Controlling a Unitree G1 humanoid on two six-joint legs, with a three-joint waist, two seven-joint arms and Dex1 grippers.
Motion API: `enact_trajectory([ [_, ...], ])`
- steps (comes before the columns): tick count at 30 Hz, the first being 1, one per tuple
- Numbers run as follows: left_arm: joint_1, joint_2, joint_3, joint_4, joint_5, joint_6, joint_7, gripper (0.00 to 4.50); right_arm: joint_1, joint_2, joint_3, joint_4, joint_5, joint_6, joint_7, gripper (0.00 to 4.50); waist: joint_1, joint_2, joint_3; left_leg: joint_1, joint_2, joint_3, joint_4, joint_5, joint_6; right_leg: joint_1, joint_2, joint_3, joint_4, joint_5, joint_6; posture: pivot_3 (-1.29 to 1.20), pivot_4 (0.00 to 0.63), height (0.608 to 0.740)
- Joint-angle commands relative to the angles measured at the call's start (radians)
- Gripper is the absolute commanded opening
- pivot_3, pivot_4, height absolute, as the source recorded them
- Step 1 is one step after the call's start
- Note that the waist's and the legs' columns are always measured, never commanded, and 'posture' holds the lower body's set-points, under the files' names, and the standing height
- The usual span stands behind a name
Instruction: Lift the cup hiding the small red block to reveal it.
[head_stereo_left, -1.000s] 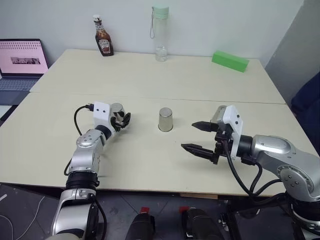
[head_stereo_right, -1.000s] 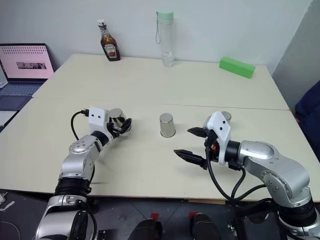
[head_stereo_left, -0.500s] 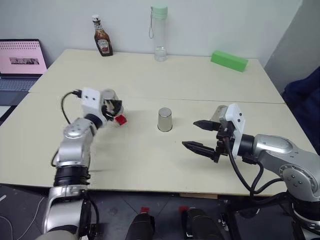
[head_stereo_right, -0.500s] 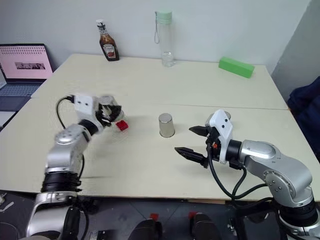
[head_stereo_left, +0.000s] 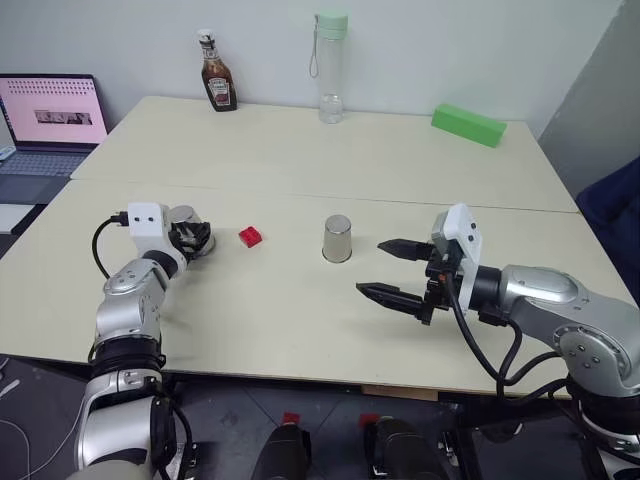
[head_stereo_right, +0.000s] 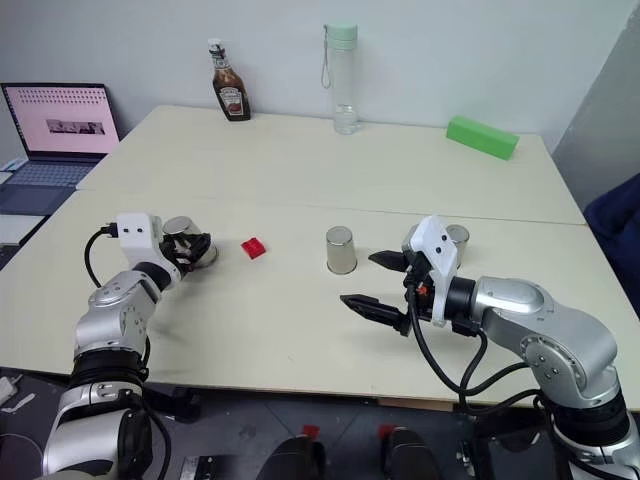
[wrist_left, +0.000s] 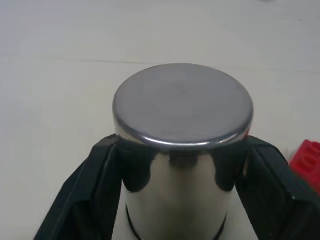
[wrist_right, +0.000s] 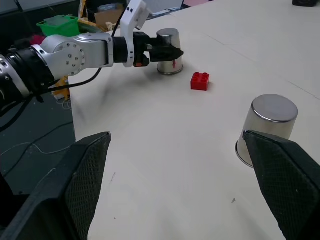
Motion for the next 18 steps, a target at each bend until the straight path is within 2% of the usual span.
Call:
enact_trajectory([
  [1, -0.016, 0.025, -0.009, 0.009, 0.019, -0.041, -0.010, 4.40, -0.022, -0.004, -0.022, -0.028, 0.030, 0.005, -0.001, 4.50, 0.000, 0.000, 0.000, 0.000, 0.000, 0.000, 0.000, 0.000, 0.000, 0.000, 0.000, 0.000, 0.000, 0.000, 0.000, 0.00, 0.150, 0.740],
  [3, 0.004, 0.045, -0.007, -0.038, 0.008, -0.012, -0.031, 4.48, -0.020, -0.005, -0.019, -0.034, 0.031, 0.006, -0.002, 4.50, 0.000, 0.000, 0.000, -0.001, 0.000, 0.000, 0.000, 0.000, 0.000, -0.001, 0.000, 0.000, 0.000, 0.000, -0.001, 0.00, 0.150, 0.740],
  [6, 0.082, 0.108, 0.004, -0.225, -0.033, 0.115, -0.089, 4.48, -0.020, -0.008, -0.025, -0.037, 0.043, 0.010, -0.007, 4.50, -0.010, 0.000, 0.000, -0.001, 0.001, 0.000, -0.001, 0.000, 0.000, -0.001, 0.000, 0.000, 0.000, 0.001, -0.001, 0.00, 0.150, 0.740],
  [10, 0.306, 0.288, 0.027, -0.576, -0.097, 0.363, -0.220, 4.48, -0.001, -0.028, -0.033, -0.033, 0.047, 0.005, 0.003, 4.50, -0.025, -0.001, 0.000, 0.000, 0.001, 0.001, -0.002, 0.000, 0.000, -0.002, -0.001, 0.001, 0.000, 0.001, -0.003, 0.00, 0.150, 0.740],
  [14, 0.507, 0.431, 0.156, -0.796, -0.209, 0.536, -0.357, 4.48, 0.019, -0.034, -0.039, -0.021, 0.052, 0.001, 0.010, 4.50, -0.021, 0.001, 0.001, 0.000, 0.001, 0.000, -0.003, 0.000, 0.000, -0.002, -0.002, -0.001, 0.001, -0.003, -0.002, 0.00, 0.150, 0.740],
  [18, 0.604, 0.480, 0.265, -0.898, -0.278, 0.595, -0.437, 4.48, 0.021, -0.046, -0.045, 0.004, 0.047, -0.006, 0.029, 4.50, -0.016, 0.002, 0.001, 0.001, 0.002, -0.001, -0.002, 0.000, 0.000, -0.001, -0.003, -0.004, 0.000, -0.007, -0.007, 0.00, 0.150, 0.740],
])
